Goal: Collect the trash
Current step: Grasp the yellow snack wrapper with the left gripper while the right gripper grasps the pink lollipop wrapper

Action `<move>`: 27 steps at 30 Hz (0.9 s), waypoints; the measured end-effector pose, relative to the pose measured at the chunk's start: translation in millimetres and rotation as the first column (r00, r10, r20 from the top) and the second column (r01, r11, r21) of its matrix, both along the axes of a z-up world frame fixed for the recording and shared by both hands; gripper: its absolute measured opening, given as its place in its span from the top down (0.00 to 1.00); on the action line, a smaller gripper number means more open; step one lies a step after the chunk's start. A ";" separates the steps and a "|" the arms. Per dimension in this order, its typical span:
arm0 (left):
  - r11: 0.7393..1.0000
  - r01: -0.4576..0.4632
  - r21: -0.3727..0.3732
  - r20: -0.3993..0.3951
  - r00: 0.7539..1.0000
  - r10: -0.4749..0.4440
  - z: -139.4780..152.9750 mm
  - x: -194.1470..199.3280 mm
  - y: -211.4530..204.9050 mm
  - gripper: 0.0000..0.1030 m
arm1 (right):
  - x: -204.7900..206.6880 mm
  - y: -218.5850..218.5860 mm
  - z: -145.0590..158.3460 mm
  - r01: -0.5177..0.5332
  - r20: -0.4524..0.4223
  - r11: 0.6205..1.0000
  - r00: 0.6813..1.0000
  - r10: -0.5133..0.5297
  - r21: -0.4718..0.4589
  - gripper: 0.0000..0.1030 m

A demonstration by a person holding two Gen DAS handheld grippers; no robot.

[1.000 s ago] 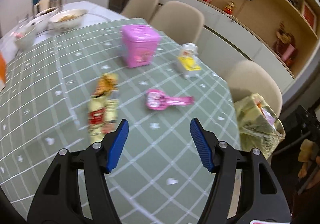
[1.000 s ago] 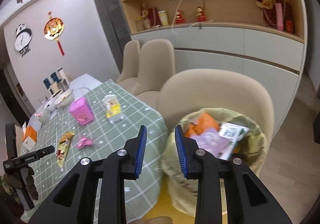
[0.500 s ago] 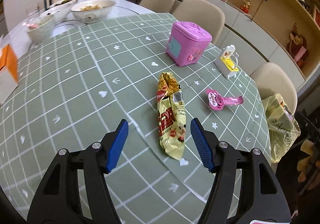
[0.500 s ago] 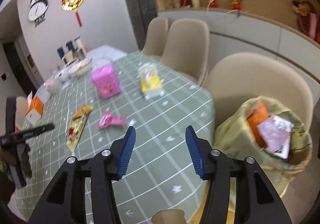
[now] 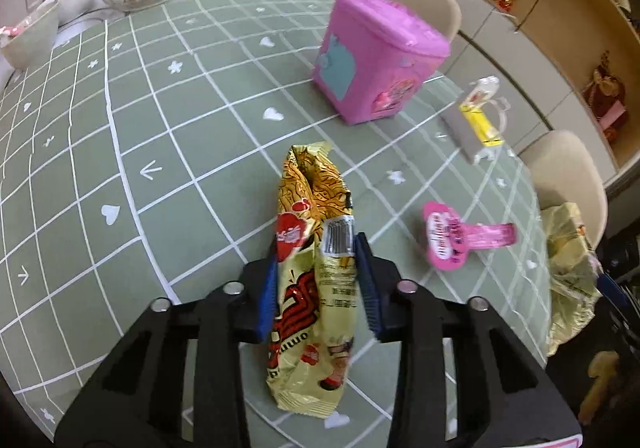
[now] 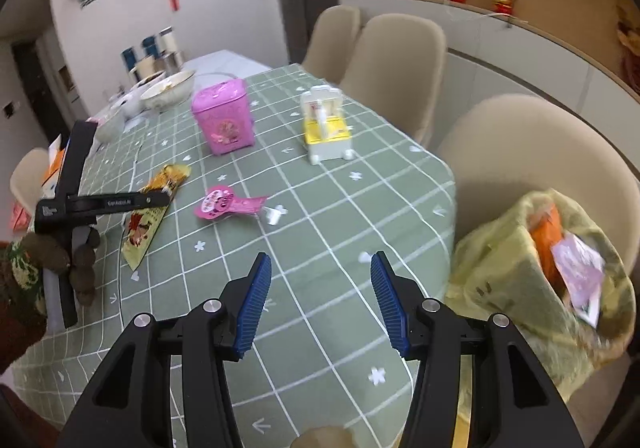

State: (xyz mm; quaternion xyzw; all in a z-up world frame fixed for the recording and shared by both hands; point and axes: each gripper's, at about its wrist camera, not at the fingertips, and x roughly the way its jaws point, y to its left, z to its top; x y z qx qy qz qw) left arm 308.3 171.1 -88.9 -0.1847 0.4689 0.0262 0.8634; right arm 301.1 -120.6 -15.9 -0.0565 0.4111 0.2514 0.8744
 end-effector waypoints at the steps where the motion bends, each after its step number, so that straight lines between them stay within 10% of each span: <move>1: 1.000 0.009 -0.002 0.008 1.000 -0.009 4.9 -6.7 -0.4 0.71 | 5.1 8.1 -0.8 -0.037 0.000 0.999 0.999 0.037 0.000 0.52; 14: 0.999 -0.033 -0.012 -0.018 0.999 0.033 39.5 -65.3 18.5 0.70 | 90.5 140.8 -56.7 -0.470 -0.151 0.883 0.871 0.467 0.018 0.52; 22: 0.996 -0.064 -0.057 -0.016 0.998 0.063 34.7 -60.7 36.6 0.69 | 51.7 129.0 -63.5 -0.434 -0.233 0.895 0.864 0.446 0.104 0.52; 27: 0.995 -0.062 -0.080 -0.026 0.998 0.060 25.4 -54.3 35.1 0.69 | 43.9 128.5 -61.3 -0.346 -0.176 0.938 0.922 0.346 0.033 0.52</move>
